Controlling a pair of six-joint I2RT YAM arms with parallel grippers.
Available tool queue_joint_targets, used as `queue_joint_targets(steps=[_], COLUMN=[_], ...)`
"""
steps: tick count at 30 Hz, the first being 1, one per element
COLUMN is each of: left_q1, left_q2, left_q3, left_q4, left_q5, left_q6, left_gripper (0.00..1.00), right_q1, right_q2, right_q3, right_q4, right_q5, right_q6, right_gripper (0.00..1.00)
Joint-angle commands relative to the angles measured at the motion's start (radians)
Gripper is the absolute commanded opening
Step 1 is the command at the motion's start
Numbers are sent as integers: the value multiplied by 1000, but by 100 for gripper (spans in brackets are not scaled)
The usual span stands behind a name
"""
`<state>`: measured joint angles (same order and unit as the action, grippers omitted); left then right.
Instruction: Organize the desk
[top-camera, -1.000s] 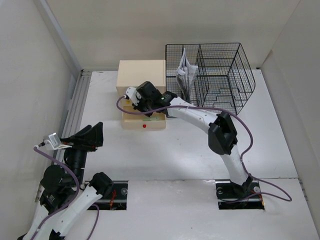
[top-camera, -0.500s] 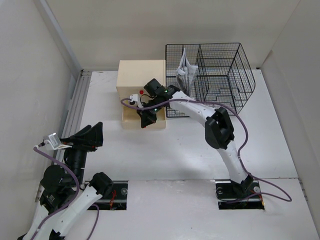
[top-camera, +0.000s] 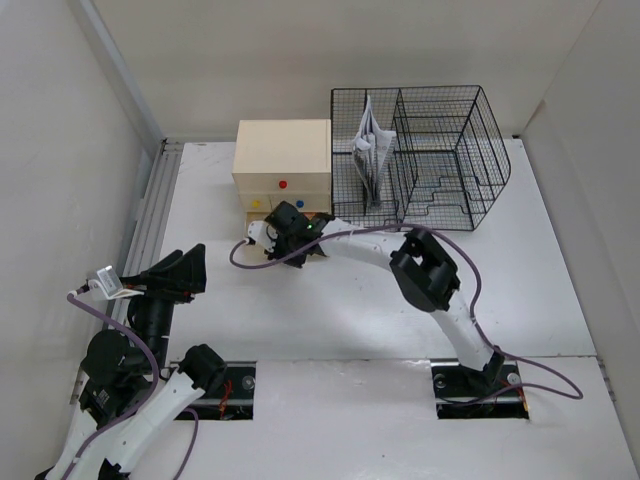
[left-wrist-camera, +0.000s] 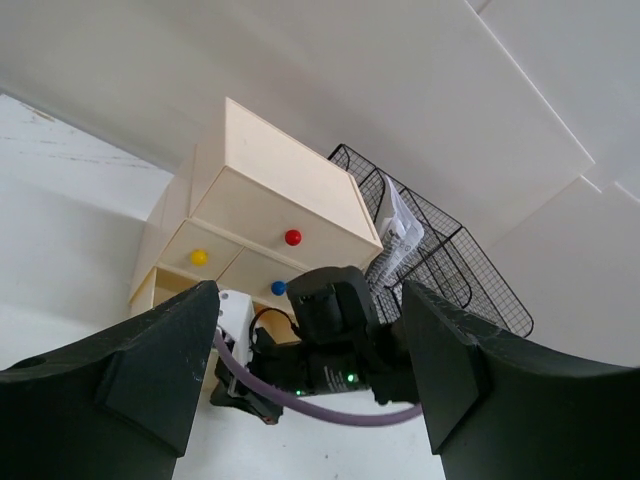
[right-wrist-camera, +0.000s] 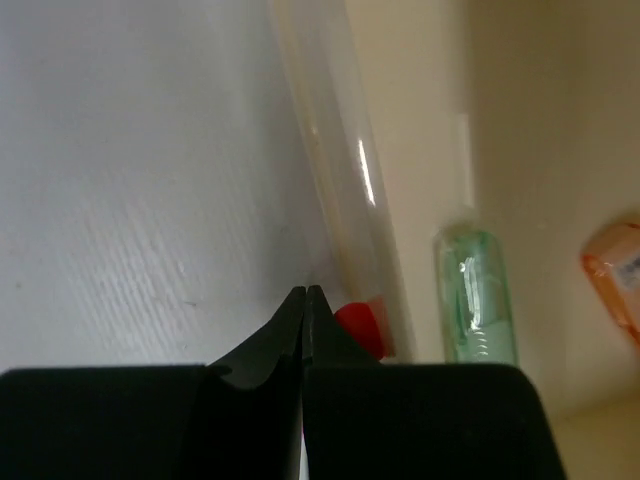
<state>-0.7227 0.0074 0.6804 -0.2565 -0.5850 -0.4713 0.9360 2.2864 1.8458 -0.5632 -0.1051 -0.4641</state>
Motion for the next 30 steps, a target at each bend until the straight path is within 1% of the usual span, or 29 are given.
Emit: queue_joint_targets(steps=[1,4,8,14,16,23,25,30], left_q1=[5,5,5,5,5,5,5,5], left_q2=[-52,-52,-52,-43,-43,-43,-43,-43], left_q3=[-1,-1,-1,-1,-1,-1,-1,-1], left_q4=[51,51,51,51,51,51,51,51], left_q5=[-9,-9,-9,-9,-9,-9,-9,-9], left_q6=[19,19,19,19,19,19,19,19], left_gripper=[71,71,71,71,71,71,71,71], right_q1=[9,9,9,9,9,9,9,9], right_q2=[-74,-74,-74,-24,-15,5,15,33], right_q3=[-54,-89,-99,-77,-86,-106,-106,-97], right_q4=[287,371,424,499,545,614,625,625], right_q5=[387,514,604,722,746,795,824,834], right_q6=[27,18,-4,-37,-63,-106,-116,-134], right_gripper=[0,0,0,0,0,0,0,0])
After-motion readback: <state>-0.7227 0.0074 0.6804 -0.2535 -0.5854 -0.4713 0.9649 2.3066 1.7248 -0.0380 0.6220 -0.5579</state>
